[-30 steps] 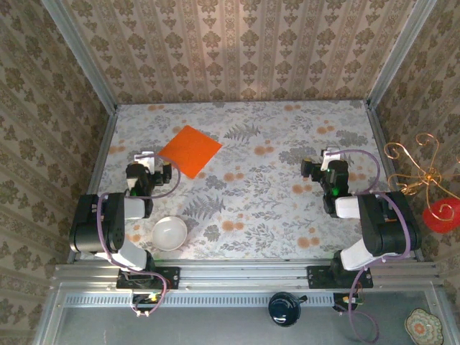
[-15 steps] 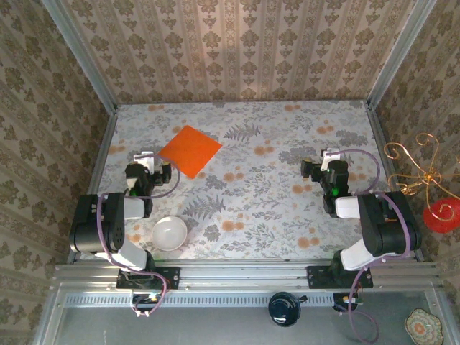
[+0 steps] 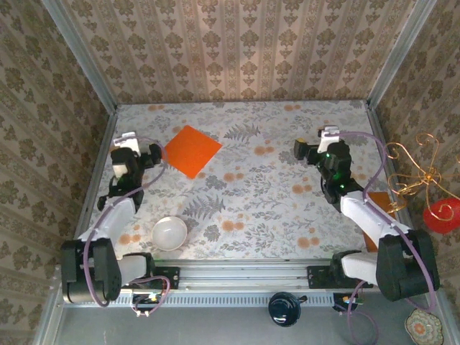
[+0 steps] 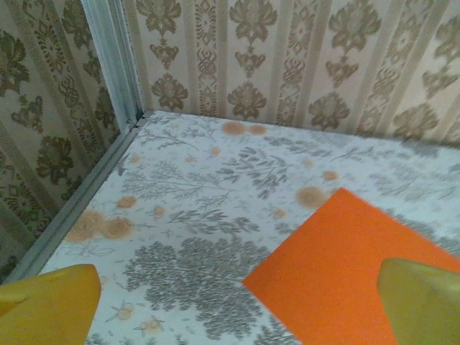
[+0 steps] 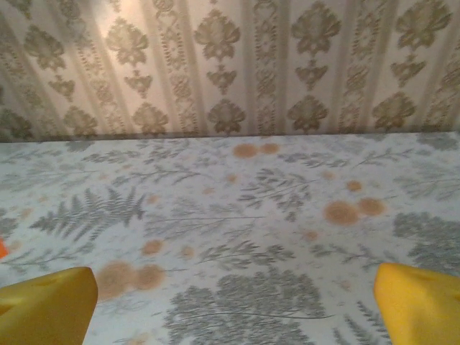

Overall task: Fold a paper plane with a square sheet of paper (pick it up from the middle)
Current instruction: Move the square sheet of paper to the center of the table.

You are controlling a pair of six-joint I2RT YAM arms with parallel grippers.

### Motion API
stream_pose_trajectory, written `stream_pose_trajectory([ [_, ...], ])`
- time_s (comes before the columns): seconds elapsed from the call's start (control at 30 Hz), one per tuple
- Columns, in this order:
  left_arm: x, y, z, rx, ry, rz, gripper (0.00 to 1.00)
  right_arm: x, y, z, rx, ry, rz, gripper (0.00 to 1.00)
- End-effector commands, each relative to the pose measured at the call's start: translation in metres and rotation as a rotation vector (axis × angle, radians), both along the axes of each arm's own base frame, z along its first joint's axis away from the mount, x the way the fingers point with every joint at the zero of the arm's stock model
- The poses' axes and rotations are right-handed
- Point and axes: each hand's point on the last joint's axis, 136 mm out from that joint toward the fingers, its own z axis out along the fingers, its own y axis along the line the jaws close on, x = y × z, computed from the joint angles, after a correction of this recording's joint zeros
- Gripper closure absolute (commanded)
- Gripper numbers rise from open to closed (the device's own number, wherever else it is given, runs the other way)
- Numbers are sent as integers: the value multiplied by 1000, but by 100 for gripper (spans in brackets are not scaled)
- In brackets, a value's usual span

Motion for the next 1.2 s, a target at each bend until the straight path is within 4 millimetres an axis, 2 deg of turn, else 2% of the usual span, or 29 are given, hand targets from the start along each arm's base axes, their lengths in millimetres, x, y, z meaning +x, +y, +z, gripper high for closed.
stream_pose_trajectory([
  [0.0, -13, -13, -16, -217, 187, 11, 0, -7, 10, -25, 105, 193, -34, 0],
  [0.13, -9, -45, -21, -367, 285, -90, 0, 0, 29, -39, 258, 369, -37, 0],
  [0.27, -2, -87, -34, -374, 376, -167, 0, 8, 53, -65, 360, 520, 16, 0],
  [0.37, 8, -112, -53, -367, 463, -175, 0, 12, 64, -75, 412, 565, 31, 0],
  [0.5, 27, -135, -85, -420, 574, -164, 3, 17, 74, -85, 452, 608, 39, 0],
  [0.67, 53, -150, -117, -457, 672, -160, 5, 20, 88, -92, 459, 638, 70, 0],
  [0.87, 75, -150, -148, -356, 784, -149, 7, 19, 102, -97, 449, 674, 94, 0],
  [1.0, 78, -158, -166, -337, 845, -183, 10, 18, 105, -103, 441, 692, 91, 0],
  [1.17, 67, -178, -185, -289, 919, -253, 14, 20, 106, -108, 442, 705, 86, 1],
])
